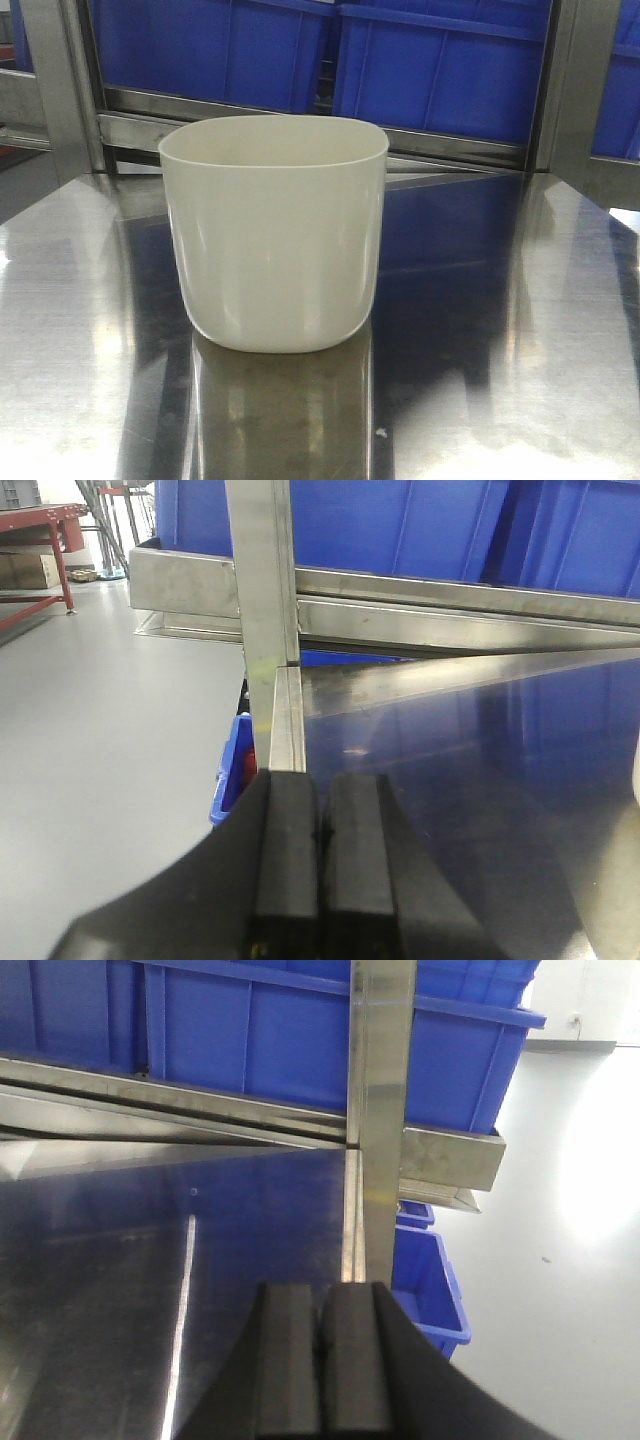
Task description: Move white bin to right shelf second layer
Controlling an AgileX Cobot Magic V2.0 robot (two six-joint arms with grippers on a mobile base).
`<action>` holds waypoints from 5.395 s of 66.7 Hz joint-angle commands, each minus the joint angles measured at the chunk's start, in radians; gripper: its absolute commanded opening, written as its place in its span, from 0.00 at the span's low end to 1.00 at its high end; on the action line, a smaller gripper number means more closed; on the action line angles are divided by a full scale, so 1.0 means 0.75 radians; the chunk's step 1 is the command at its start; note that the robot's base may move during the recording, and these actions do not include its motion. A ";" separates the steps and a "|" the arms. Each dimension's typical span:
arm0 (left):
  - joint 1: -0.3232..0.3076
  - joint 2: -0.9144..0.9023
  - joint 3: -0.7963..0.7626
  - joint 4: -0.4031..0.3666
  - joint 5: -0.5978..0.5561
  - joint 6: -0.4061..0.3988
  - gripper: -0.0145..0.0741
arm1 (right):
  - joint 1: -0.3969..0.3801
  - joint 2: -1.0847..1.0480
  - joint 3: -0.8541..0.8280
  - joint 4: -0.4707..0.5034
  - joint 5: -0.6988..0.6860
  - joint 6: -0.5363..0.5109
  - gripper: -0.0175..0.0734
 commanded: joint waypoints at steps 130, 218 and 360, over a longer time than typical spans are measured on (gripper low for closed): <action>-0.005 -0.020 0.049 0.000 -0.116 -0.004 0.26 | 0.888 2.146 -2.093 -0.272 1.342 1.026 0.79; -0.005 -0.020 0.049 0.000 -0.116 -0.004 0.26 | 0.879 2.325 -2.091 -0.294 1.292 1.158 0.57; -0.005 -0.020 0.049 0.000 -0.116 -0.004 0.26 | 0.014 0.761 -0.885 0.088 0.762 -0.071 0.32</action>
